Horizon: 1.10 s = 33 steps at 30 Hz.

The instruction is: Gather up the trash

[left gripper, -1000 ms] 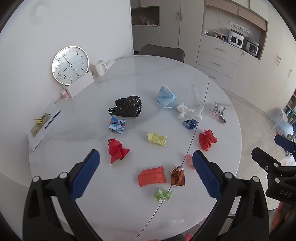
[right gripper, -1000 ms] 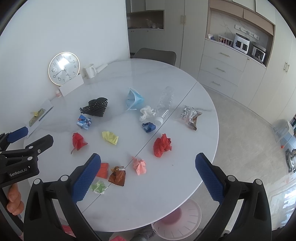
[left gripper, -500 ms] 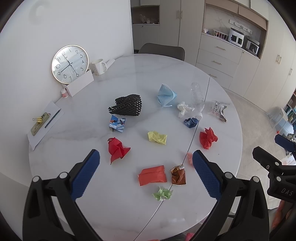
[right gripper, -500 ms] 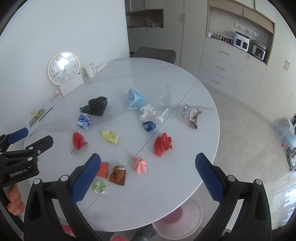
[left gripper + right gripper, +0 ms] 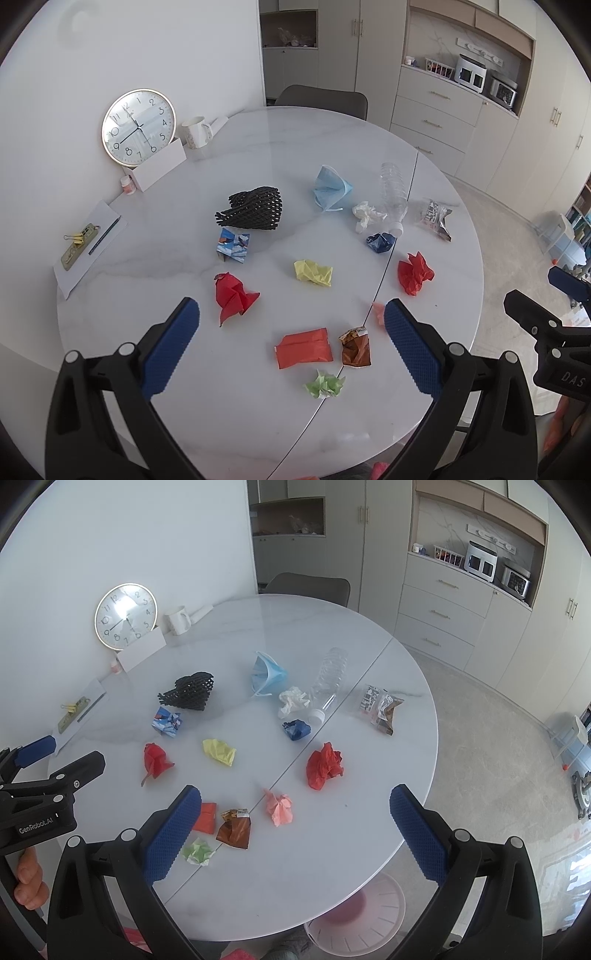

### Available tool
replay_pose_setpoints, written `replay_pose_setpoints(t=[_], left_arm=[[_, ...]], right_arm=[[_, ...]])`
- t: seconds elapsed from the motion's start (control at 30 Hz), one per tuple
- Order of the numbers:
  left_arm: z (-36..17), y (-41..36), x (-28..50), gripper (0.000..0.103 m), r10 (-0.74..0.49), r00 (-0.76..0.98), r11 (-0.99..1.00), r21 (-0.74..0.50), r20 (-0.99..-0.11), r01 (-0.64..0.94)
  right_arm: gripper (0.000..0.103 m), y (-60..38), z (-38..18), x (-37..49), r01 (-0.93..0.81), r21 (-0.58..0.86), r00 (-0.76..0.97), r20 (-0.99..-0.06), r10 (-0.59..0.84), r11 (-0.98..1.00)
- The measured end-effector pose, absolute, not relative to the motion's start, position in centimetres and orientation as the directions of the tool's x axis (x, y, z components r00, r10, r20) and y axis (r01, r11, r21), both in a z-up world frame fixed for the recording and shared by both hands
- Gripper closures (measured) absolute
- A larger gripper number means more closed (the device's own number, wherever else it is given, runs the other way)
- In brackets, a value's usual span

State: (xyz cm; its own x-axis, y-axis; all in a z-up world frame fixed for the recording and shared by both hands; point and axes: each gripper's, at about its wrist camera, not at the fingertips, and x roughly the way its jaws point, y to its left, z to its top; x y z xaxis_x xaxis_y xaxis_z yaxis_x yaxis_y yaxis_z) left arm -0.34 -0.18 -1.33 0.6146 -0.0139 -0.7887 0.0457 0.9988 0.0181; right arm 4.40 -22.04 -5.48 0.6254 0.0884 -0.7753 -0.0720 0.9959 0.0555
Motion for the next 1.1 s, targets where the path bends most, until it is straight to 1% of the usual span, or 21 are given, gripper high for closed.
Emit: replay_pose_setpoints(t=[0.67,0.83,0.97,1.1], left_arm=[[-1.8,0.1,-0.3,0.007,-0.022,0.613,0.997,0.029,-0.790,0.073],[-3.6,1.2,-0.4,0.007,-0.061,0.606,0.993,0.013,-0.793,0.118],[-6.1,2.3,-0.4,0.007,-0.056,0.596,0.991,0.027,-0.801,0.130],[-9.7,3.1,-0.1,0.007,-0.077,0.545,0.984,0.023,-0.835,0.174]], right_arm=[[0.002,-21.7,-6.0,4.5,-0.079,0.068,0.605,-0.790,0.102,0.995],[0.002,-21.0,-7.7,4.6,-0.091,0.046,0.597,-0.797,0.092,0.995],[0.002,-20.5,-10.1,4.9,-0.101,0.076,0.568,-0.814,0.120,0.992],[0.002,-20.4,-13.0,5.0,-0.082,0.106,0.529,-0.838,0.133,0.991]])
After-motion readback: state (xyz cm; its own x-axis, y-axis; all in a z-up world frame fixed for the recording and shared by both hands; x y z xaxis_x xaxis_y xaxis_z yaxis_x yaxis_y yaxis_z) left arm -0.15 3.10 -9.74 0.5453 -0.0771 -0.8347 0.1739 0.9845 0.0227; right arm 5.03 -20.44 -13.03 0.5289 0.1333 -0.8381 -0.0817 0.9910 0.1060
